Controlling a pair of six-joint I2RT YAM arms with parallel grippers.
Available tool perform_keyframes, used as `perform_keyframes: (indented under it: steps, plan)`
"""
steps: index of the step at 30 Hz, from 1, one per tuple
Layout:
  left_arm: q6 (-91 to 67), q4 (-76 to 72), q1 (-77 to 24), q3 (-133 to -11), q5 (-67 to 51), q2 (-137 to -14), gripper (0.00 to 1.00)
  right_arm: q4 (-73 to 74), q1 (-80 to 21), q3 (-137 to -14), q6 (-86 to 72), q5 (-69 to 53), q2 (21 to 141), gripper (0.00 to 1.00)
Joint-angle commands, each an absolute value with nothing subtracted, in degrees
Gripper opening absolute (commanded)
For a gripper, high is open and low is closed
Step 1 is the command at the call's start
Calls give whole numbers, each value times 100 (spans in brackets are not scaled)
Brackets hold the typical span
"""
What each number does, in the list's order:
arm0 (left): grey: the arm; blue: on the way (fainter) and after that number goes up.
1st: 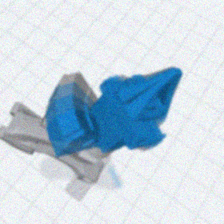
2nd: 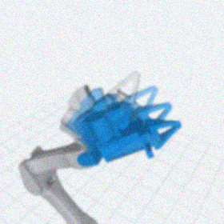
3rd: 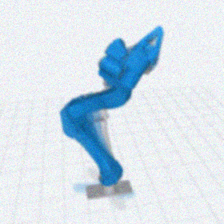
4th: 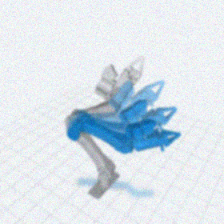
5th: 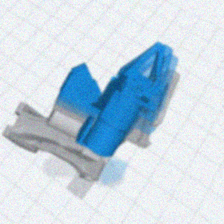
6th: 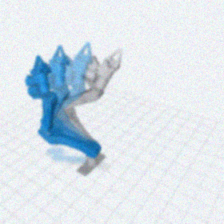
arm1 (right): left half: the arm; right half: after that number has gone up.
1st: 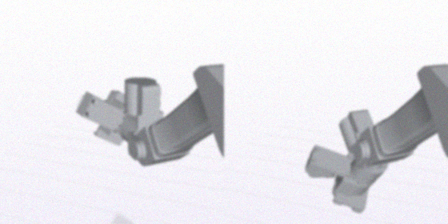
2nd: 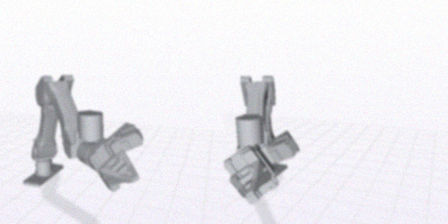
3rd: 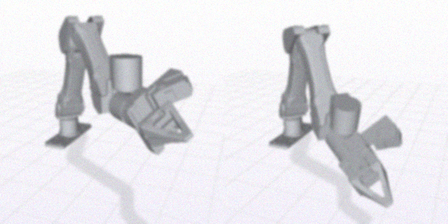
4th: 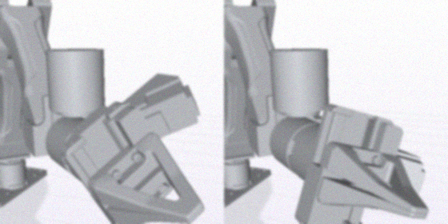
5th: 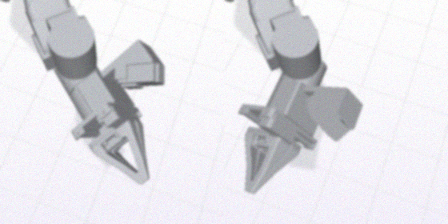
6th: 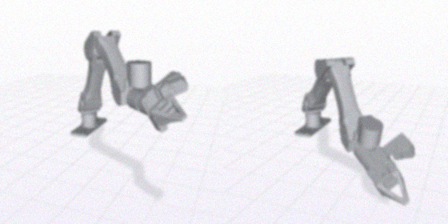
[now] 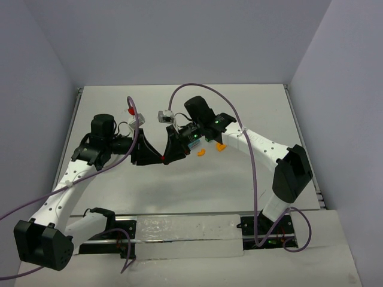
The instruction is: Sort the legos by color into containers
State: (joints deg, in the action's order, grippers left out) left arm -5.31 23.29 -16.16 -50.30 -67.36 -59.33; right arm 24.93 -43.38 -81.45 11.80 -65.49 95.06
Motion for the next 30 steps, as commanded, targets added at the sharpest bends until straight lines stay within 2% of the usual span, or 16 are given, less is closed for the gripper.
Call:
perform_keyframes:
  steps: [1, 3, 7, 9, 15, 19, 21, 24, 27, 30]
  plan:
    - [-521, 2115, -1652, -5259, -6776, -5918, 31, 2429, -4395, -8473, 1110, -6630, 9545, 0]
    - [-519, 2109, -1649, -5265, -6791, -5906, 26, 2435, -4386, -8478, 1102, -6627, 9554, 0]
    - [-519, 2135, -1652, -5282, -6648, -5889, 4, 2434, -4386, -8524, 961, -6542, 9597, 0]
    - [-466, 2232, -1652, -5300, -6592, -5889, 0, 2520, -4386, -8561, 949, -6495, 9642, 4]
    - [-334, 2644, -1277, -5344, -6407, -5680, 0, 2733, -4377, -8640, 906, -6137, 9660, 55]
    - [-187, 2953, -873, -5371, -6292, -5466, 0, 2733, -4363, -8577, 888, -6002, 9611, 77]
    - [174, 3328, -690, -5527, -6122, -5476, 0, 2757, -4334, -8556, 881, -5968, 9601, 94]
    - [836, 4165, -303, -5842, -5777, -5577, 0, 2829, -4252, -8528, 922, -5892, 9572, 100]
    - [1189, 4890, 465, -6093, -4683, -5622, 0, 2874, -4126, -8391, 984, -5781, 9501, 100]
    - [1253, 4937, 911, -6109, -3580, -5549, 0, 2918, -4017, -8280, 1093, -5616, 9429, 100]
